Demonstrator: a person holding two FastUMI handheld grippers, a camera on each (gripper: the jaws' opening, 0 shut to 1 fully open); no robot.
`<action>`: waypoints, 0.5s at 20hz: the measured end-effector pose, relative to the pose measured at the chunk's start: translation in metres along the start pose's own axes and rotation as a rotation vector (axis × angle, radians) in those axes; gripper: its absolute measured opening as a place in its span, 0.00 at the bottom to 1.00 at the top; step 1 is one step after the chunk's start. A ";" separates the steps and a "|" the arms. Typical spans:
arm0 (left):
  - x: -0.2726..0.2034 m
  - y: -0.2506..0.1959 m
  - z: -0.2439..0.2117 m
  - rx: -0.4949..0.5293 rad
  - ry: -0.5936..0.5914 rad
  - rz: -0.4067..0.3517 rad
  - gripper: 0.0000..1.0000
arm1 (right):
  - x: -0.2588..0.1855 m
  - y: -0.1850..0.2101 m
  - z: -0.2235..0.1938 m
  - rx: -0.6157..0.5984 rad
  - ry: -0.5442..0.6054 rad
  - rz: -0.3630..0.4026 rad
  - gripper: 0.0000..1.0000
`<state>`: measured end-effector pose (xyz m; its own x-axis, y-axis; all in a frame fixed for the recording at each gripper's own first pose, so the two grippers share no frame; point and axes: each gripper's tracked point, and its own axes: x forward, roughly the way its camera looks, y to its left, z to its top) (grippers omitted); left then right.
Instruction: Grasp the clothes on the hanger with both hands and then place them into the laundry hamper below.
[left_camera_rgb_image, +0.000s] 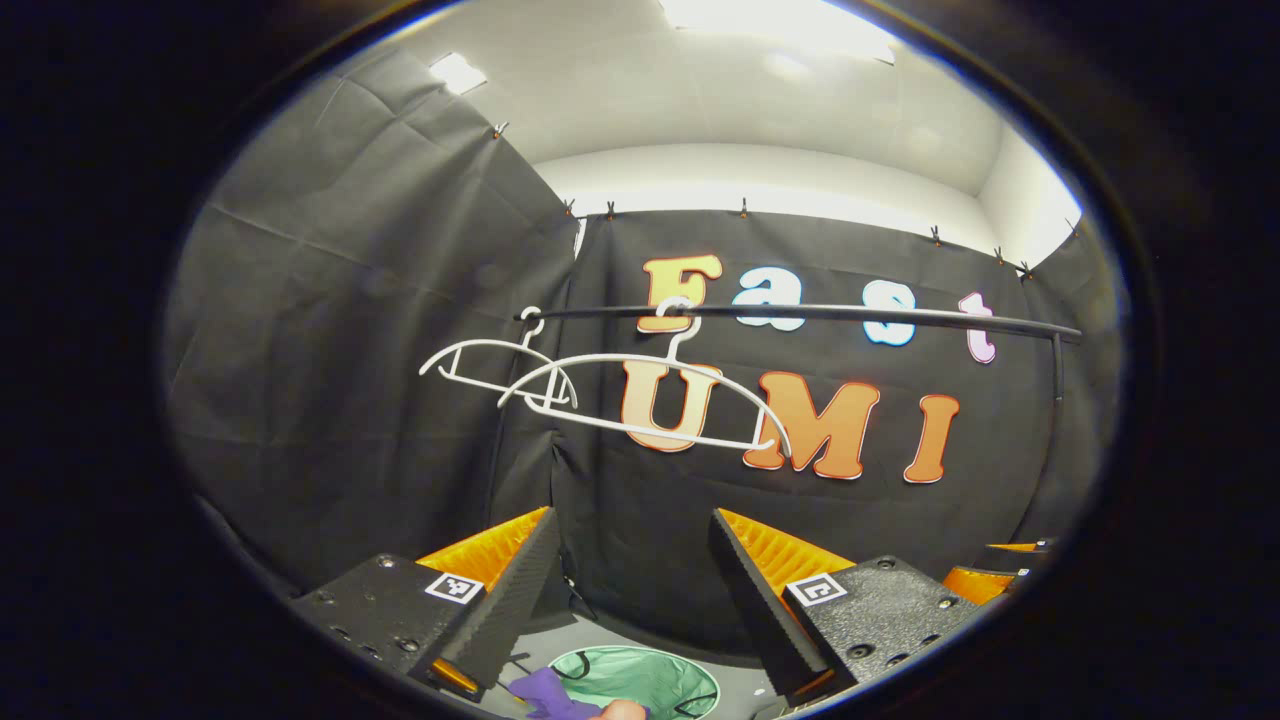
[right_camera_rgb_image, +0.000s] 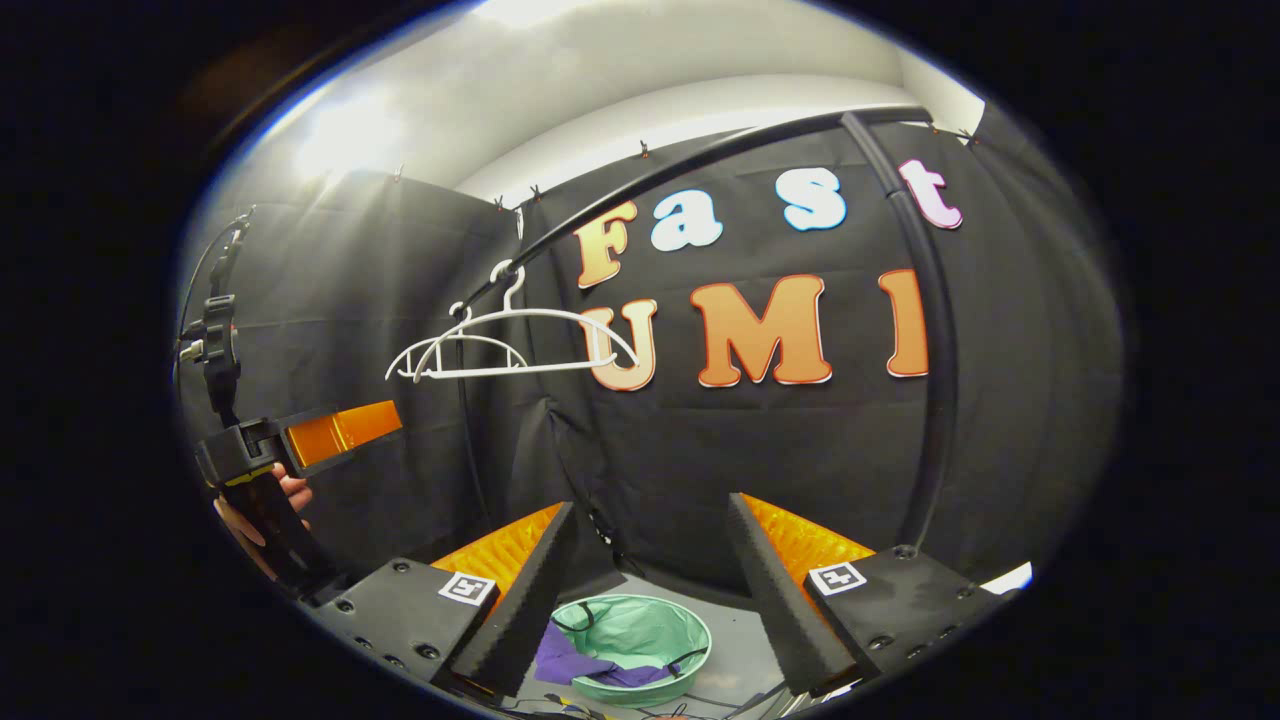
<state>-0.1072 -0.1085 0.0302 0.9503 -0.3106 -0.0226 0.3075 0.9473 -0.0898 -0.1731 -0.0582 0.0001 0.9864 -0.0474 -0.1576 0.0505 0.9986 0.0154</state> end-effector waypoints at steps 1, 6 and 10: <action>-0.006 0.001 0.004 0.007 -0.009 0.007 0.92 | -0.003 -0.004 0.004 -0.004 -0.011 -0.012 0.98; -0.007 0.002 0.006 -0.015 -0.004 -0.021 0.92 | -0.012 -0.013 0.019 -0.010 -0.046 -0.059 0.89; -0.004 0.002 0.002 -0.021 0.002 -0.019 0.95 | -0.015 -0.010 0.013 -0.010 -0.032 -0.061 0.89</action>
<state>-0.1102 -0.1054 0.0317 0.9440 -0.3290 -0.0230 0.3246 0.9392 -0.1115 -0.1860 -0.0678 0.0154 0.9861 -0.1083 -0.1262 0.1088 0.9941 -0.0028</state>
